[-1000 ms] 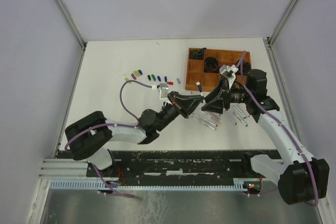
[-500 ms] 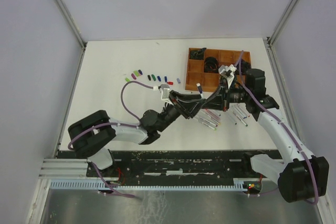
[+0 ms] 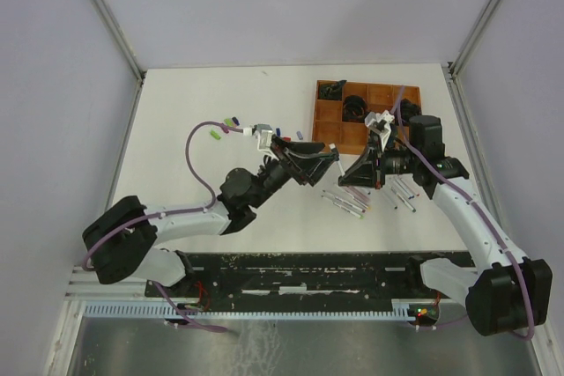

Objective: Open the pen caps
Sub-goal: Pick up the pen from the center of the board, then open the pen cap from the pen.

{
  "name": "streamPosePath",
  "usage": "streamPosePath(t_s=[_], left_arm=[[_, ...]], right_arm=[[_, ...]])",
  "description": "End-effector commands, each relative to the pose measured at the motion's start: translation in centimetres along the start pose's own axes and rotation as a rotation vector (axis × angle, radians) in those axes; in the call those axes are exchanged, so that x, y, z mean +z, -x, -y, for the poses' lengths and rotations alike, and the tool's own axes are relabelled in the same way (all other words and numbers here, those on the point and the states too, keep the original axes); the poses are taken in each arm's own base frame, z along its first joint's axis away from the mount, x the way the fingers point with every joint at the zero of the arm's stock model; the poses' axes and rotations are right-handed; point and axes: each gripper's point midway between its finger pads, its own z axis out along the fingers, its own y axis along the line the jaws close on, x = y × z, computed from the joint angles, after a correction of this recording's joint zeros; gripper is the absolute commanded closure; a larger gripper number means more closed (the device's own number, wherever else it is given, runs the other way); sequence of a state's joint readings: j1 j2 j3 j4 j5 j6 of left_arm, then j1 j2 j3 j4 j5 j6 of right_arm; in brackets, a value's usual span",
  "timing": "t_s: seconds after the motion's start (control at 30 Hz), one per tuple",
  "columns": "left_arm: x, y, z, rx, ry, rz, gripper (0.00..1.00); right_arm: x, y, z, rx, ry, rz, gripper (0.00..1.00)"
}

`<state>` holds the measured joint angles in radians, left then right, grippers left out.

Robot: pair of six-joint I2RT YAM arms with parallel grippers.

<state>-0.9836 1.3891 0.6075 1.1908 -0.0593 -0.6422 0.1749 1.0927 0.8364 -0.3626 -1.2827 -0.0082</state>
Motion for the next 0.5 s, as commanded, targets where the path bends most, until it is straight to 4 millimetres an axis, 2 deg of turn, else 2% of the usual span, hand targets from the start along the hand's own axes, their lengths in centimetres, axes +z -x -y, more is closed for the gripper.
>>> streamPosePath(t_s=[0.0,0.13,0.47], left_arm=[[1.3,-0.4,1.1,-0.022,-0.034,-0.059,0.24],[2.0,-0.2,0.9,-0.030,-0.024,-0.048,0.32],[3.1,-1.2,0.9,-0.065,-0.025,-0.081,0.68]], right_arm=[[-0.1,1.4,-0.7,-0.065,0.016,0.008,0.99],[0.0,1.2,-0.5,-0.056,0.015,0.005,0.99],[0.0,1.0,-0.1,-0.045,0.002,-0.002,0.98]])
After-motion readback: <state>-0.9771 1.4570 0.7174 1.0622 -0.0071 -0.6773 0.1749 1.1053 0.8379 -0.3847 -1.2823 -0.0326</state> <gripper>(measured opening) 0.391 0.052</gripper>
